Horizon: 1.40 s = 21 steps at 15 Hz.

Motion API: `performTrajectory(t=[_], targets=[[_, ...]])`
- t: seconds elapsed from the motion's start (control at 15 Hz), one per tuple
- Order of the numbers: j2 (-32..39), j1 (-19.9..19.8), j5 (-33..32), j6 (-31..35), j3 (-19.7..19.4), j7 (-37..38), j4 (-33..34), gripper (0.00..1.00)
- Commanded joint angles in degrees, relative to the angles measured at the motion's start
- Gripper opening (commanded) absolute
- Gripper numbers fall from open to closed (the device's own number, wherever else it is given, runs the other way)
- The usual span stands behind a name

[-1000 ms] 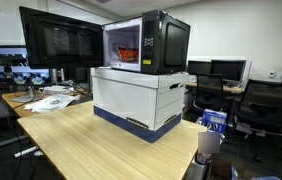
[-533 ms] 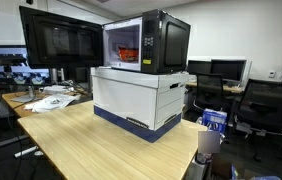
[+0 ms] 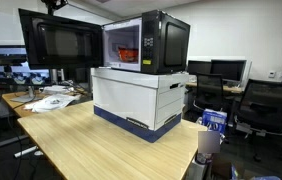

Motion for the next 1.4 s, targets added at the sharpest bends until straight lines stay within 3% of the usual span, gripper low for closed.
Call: performTrajectory(t=[0.0,0.53,1.33], targets=[[0.31,-0.18,3.87,2.39,1.63,5.76,-0.87,0.02],[-1.85,1.18,10.6,2.76,2.42,16.49,-0.02,0.03],[3.63,-1.88,4.81,3.2,1.78,12.56,-0.79,0.02]])
